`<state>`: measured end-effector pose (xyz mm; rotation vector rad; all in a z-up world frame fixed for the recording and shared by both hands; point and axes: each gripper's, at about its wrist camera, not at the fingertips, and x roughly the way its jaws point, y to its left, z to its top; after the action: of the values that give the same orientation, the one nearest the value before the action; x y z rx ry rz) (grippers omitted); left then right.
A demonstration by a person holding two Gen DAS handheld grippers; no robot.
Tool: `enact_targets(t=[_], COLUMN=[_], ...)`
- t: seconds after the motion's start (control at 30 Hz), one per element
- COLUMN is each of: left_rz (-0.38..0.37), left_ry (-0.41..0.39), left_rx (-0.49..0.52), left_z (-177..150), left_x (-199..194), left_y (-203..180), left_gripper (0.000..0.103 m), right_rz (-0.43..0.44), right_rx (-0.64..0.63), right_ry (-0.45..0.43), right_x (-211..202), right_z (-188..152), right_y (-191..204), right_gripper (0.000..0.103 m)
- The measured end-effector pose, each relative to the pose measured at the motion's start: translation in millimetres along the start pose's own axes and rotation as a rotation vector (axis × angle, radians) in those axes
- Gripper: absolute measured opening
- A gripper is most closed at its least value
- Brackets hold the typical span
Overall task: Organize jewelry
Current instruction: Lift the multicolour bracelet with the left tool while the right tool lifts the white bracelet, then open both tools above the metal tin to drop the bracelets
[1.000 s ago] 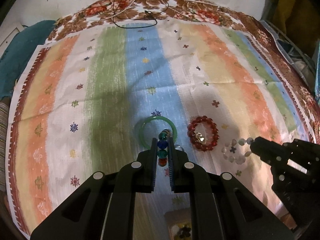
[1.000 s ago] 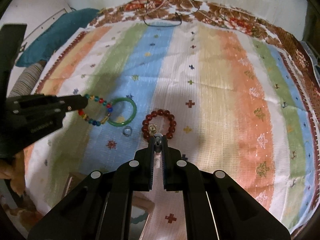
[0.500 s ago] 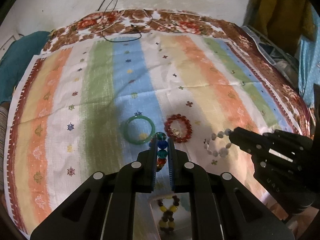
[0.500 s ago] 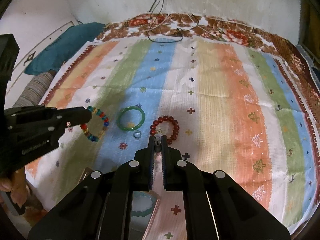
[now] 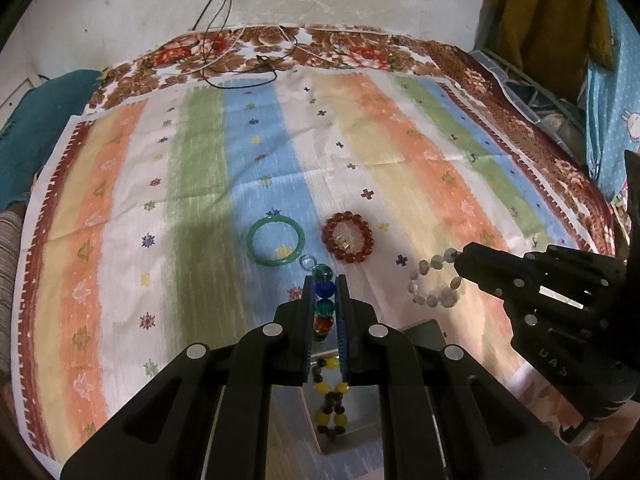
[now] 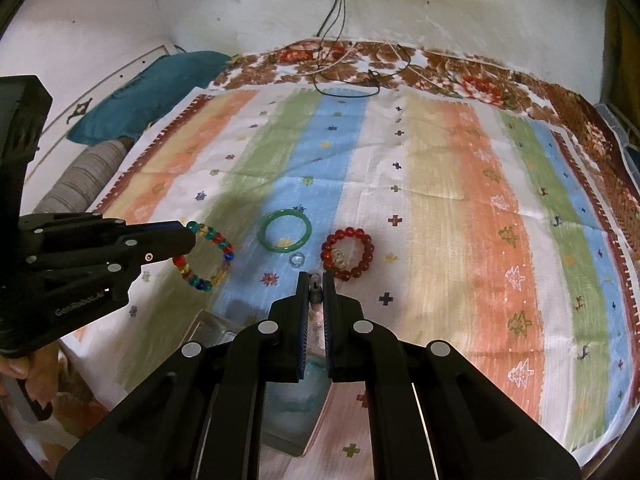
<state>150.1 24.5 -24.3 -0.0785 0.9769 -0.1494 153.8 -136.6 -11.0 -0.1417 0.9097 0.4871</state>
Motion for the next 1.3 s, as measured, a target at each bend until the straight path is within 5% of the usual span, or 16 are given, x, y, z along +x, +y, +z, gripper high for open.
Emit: enact_targets(t=[0.63, 0.73, 0.83, 1.07, 1.3], left_rz=[-0.036, -0.005, 0.018, 0.086, 0.149], left_ry=[-0.001, 0.017, 0.011, 0.019, 0.033], left_rx=[0.039, 0.027, -0.007, -0.089, -0.154], left_z=[-39, -40, -37, -29, -17], left_x=[-25, -21, -21, -13, 4], left_y=[-26, -23, -15, 9, 27], left_gripper=[0.010, 0.022, 0.029, 0.050, 0.063], right_rz=[0.055, 0.049, 0.031, 0.003, -0.035], right_rx=[-0.024, -0.005, 0.010, 0.042, 0.073], right_ry=[0.029, 0.060, 0.057, 0.062, 0.071], right_x=[-11, -5, -3, 4, 18], right_z=[-26, -30, -28, -22, -11], right_y=[19, 16, 11, -4, -19], right_gripper=[0.008, 0.009, 0.042, 0.045, 0.058])
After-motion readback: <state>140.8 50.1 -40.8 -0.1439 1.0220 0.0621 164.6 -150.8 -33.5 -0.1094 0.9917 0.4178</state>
